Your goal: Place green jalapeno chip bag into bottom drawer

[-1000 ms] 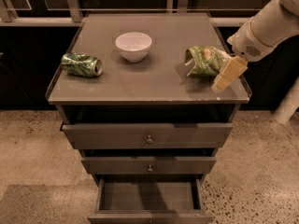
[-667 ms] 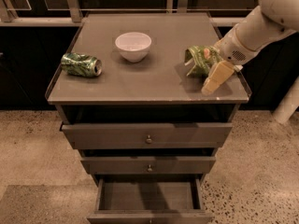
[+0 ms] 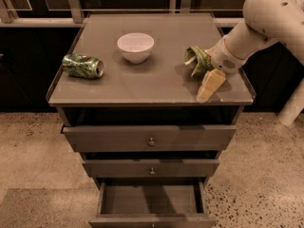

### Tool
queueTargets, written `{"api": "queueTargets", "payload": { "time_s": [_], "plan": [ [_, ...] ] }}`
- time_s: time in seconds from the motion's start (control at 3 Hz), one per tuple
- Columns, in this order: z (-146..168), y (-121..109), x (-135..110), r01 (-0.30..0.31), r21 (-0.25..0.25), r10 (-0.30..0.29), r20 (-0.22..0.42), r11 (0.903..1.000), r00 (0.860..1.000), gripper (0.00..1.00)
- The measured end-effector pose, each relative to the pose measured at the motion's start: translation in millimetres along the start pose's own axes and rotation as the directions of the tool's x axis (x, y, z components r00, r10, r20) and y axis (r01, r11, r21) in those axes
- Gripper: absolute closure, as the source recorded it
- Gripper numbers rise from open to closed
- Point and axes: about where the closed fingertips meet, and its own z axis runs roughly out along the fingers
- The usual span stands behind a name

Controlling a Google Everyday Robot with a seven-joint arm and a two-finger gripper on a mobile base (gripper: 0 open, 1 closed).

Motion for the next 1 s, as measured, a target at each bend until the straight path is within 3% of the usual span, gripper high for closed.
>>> {"api": "queueTargets", "payload": {
  "time_s": [0.33, 1.0],
  "plan": [
    [3.5, 0.1, 0.0, 0.003, -0.006, -0.003, -0.001, 1.0000, 1.000, 0.14],
    [3.7, 0.2, 0.0, 0.003, -0.006, -0.003, -0.001, 1.0000, 1.000, 0.60]
  ]
}}
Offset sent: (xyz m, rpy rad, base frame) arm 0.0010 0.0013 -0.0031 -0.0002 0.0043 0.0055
